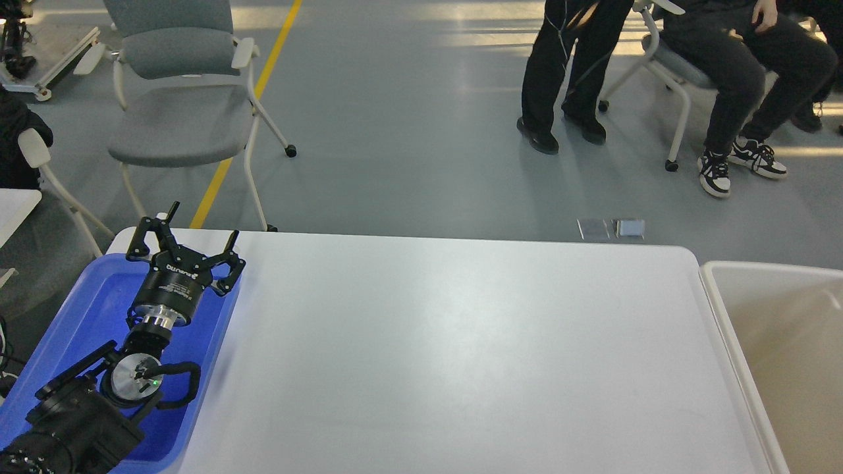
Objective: Tidy desktop
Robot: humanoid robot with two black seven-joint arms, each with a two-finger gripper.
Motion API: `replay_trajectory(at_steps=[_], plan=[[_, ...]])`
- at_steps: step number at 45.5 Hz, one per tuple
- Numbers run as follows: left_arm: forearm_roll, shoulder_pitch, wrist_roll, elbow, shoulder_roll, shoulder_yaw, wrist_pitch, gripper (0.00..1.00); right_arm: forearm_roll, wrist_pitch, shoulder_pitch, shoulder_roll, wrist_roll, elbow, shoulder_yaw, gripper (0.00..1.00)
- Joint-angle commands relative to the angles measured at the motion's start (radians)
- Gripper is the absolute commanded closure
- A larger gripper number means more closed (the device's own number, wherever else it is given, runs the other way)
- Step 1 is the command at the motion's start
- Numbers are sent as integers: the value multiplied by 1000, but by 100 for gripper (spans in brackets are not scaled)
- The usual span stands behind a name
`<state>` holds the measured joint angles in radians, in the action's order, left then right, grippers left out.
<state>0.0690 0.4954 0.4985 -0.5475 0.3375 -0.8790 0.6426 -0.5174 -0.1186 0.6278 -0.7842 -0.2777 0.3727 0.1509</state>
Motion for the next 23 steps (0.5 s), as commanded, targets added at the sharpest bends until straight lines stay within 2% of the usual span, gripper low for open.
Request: replay_trajectory(at_steps=[1, 10, 16, 23], plan=[[0, 0, 0, 0, 0, 0, 0, 0, 154, -4, -85, 219, -1, -251, -11, 100], [0, 0, 0, 0, 0, 0, 0, 0, 229, -4, -89, 332, 14, -350, -19, 100], [0, 0, 0, 0, 0, 0, 0, 0, 280, -9, -88, 348, 35, -354, -19, 100], [0, 0, 0, 0, 0, 0, 0, 0, 306, -13, -89, 349, 38, -356, -19, 100]])
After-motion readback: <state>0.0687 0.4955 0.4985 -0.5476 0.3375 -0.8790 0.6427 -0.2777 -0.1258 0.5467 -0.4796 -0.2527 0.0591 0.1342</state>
